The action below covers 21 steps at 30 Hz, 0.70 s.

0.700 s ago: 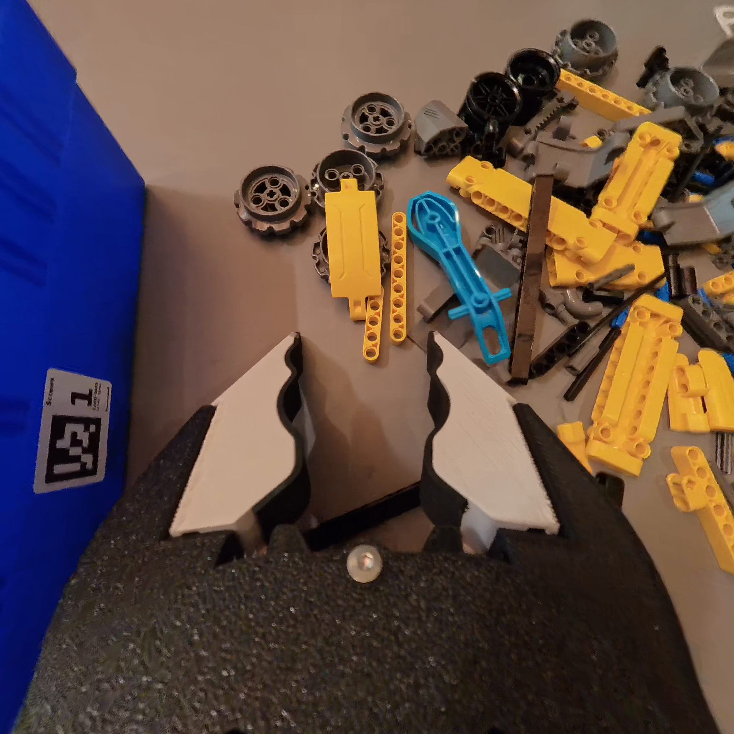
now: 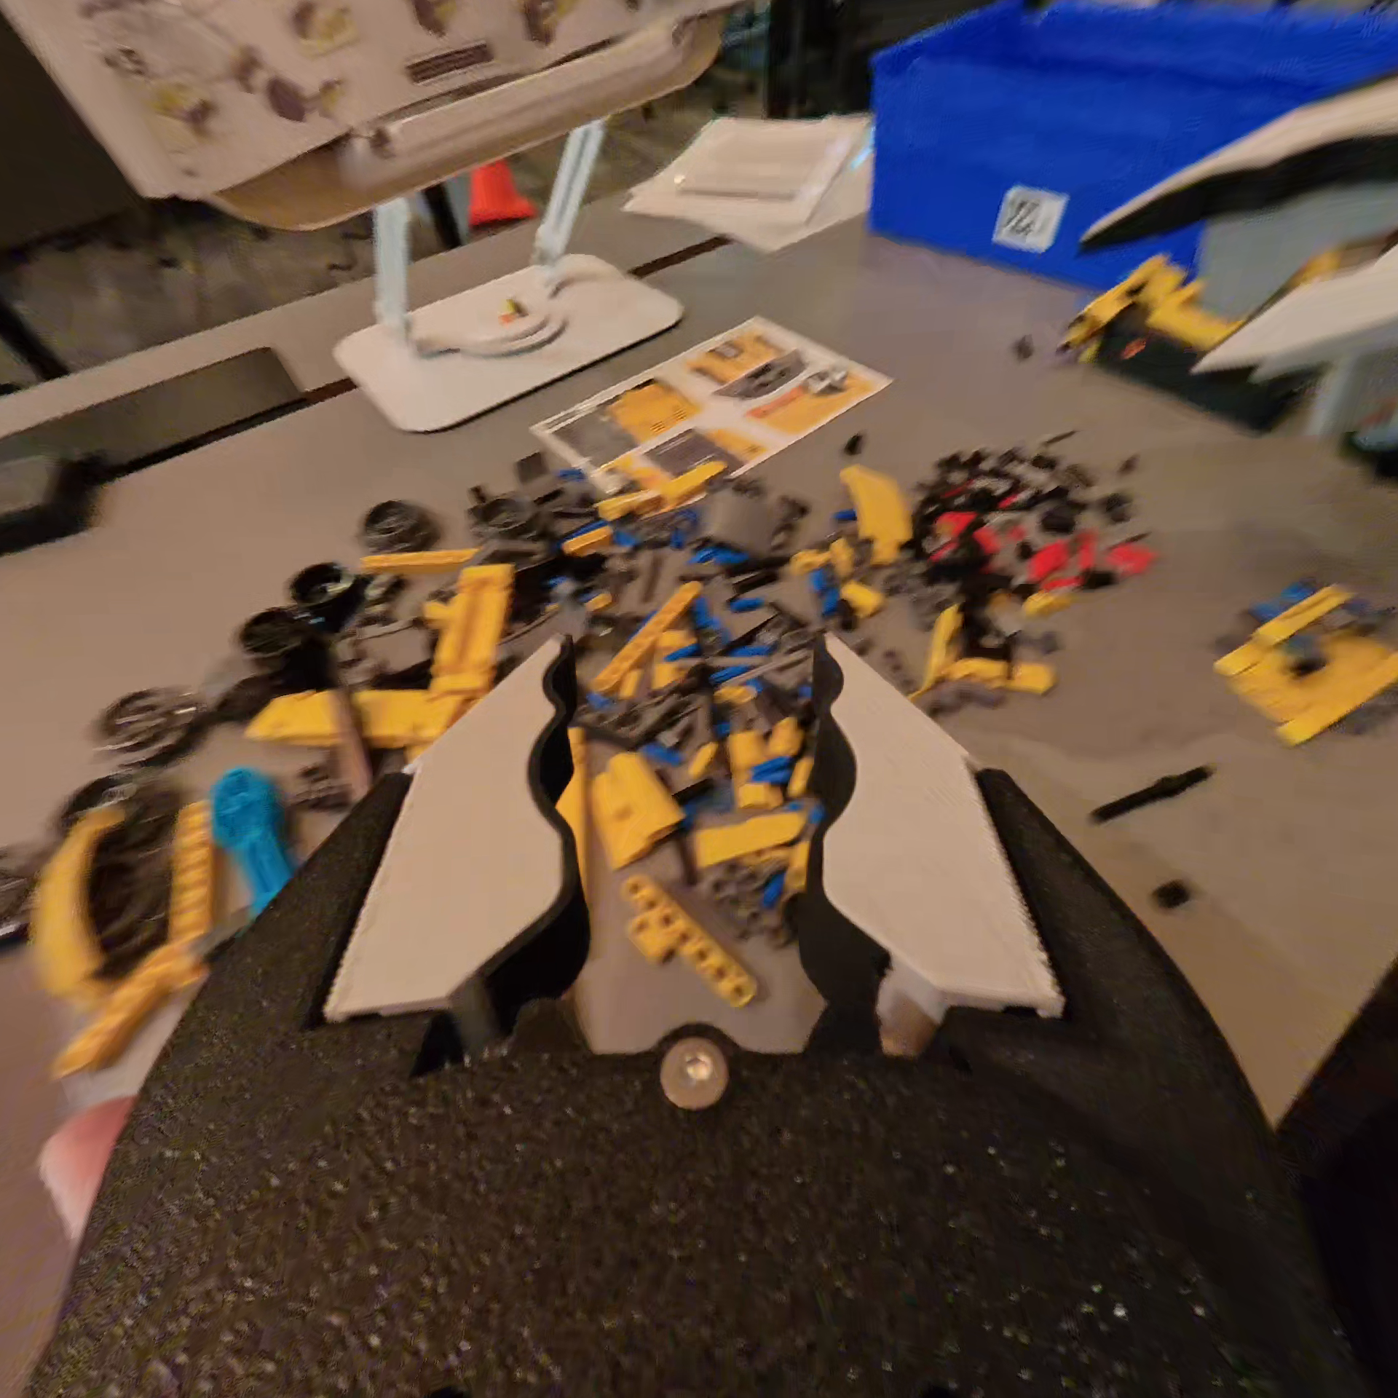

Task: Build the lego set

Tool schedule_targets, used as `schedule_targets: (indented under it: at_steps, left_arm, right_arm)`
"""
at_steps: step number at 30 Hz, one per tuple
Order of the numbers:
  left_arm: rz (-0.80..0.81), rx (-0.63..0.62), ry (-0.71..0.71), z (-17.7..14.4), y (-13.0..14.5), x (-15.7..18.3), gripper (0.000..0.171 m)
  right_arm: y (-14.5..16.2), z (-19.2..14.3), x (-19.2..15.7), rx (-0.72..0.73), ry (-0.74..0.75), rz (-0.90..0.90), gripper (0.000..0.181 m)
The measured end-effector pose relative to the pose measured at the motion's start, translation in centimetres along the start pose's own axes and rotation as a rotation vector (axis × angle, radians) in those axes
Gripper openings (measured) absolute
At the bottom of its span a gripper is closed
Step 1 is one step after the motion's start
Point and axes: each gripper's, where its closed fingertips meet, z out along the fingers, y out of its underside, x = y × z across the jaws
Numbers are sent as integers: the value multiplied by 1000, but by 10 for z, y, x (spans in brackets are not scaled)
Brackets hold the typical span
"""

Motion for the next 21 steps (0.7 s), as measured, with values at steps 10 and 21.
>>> schedule_targets:
  at_steps: [10,21]
  left_arm:
    - [50,217,117,22,-32,49,0]
    - [92,139,-98,22,-23,16,0]
  right_arm:
    - [8,-29,-13,187,-61,-23,38]
    - [7,-52,28,274,196,-53,27]
